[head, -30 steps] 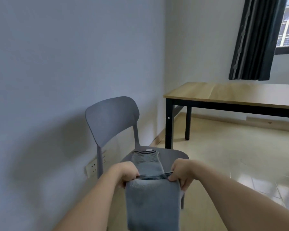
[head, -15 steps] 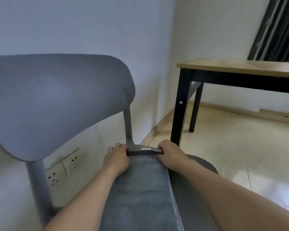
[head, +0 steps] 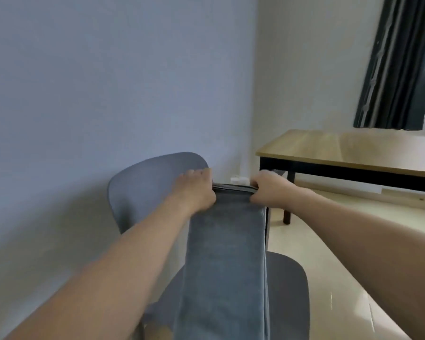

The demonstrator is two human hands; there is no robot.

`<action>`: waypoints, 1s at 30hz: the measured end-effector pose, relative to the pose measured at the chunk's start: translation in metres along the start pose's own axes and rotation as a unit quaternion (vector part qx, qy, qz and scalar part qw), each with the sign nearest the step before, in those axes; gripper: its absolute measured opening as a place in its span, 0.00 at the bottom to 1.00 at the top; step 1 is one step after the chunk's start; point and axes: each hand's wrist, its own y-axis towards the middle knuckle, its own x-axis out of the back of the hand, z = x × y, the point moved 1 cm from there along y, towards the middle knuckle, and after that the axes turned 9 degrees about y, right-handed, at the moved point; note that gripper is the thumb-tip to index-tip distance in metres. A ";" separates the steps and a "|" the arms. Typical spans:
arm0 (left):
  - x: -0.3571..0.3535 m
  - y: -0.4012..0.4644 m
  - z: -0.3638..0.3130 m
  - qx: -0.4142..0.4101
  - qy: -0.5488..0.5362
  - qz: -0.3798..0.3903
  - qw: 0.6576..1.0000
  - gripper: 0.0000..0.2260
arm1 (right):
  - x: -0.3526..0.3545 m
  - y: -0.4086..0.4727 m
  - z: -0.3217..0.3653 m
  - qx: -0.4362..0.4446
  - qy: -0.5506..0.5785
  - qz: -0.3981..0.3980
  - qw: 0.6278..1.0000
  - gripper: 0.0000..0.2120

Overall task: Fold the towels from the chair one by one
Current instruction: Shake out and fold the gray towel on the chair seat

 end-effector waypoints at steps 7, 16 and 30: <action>0.099 -0.046 -0.003 -0.037 0.084 -0.038 0.995 0.15 | 0.074 -0.090 0.042 0.065 -0.023 -0.082 0.994 0.05; -0.036 -0.208 -0.062 -0.083 0.027 0.556 0.827 0.14 | -0.091 -0.214 -0.009 -0.120 -0.024 0.366 0.923 0.13; -0.083 -0.117 -0.061 -0.040 0.000 0.388 0.921 0.15 | -0.089 -0.104 -0.057 -0.138 0.015 0.268 0.953 0.14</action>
